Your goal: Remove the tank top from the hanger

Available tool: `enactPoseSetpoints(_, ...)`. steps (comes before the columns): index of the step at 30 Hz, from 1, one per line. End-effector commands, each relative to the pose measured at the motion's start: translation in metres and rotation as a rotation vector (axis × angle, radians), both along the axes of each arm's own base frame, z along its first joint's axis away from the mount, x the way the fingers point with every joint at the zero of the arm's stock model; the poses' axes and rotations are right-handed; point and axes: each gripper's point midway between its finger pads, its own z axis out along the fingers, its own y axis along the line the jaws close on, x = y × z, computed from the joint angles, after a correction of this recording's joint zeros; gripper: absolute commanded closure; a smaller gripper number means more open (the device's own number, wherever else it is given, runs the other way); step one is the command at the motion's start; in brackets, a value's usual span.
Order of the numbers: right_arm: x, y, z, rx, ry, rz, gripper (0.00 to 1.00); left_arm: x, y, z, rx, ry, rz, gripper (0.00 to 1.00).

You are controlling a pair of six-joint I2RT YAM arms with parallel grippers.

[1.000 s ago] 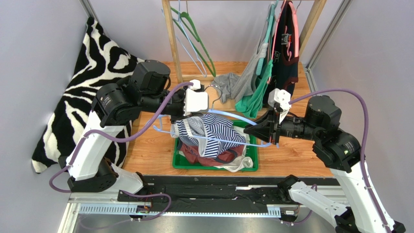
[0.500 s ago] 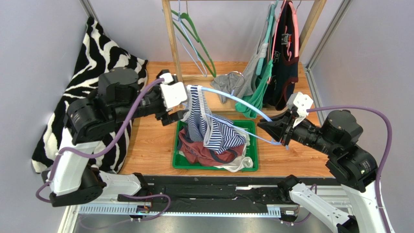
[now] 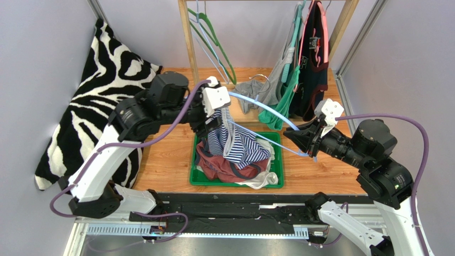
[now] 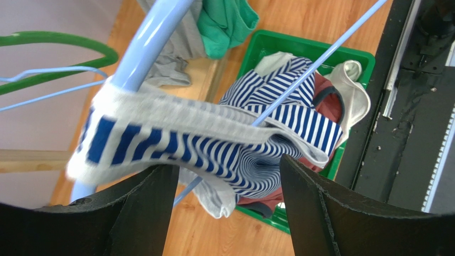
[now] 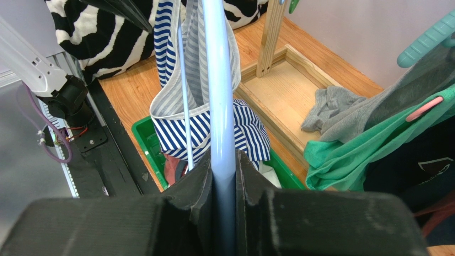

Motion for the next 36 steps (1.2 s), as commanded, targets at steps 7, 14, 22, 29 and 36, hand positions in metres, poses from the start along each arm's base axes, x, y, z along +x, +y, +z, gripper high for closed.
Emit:
enactPoseSetpoints(7,0.001,-0.001,0.028,0.054,-0.110,-0.005,1.00,-0.001,-0.012,0.014,-0.066,0.006,-0.027,0.49)
enactPoseSetpoints(14,0.000,-0.003,0.025,0.048,-0.106,-0.013,1.00,-0.002,0.001,0.027,-0.080,-0.042,0.005,1.00)
enactPoseSetpoints(22,-0.009,-0.015,0.024,0.022,-0.108,-0.038,1.00,0.023,0.035,0.056,-0.090,-0.203,0.202,1.00)
enactPoseSetpoints(29,-0.034,-0.033,0.015,-0.015,-0.096,-0.051,1.00,0.053,0.084,0.103,-0.155,-0.364,0.473,1.00)
enactPoseSetpoints(36,-0.045,-0.078,0.041,0.020,-0.221,-0.241,1.00,0.036,0.049,0.067,-0.128,-0.213,0.289,1.00)
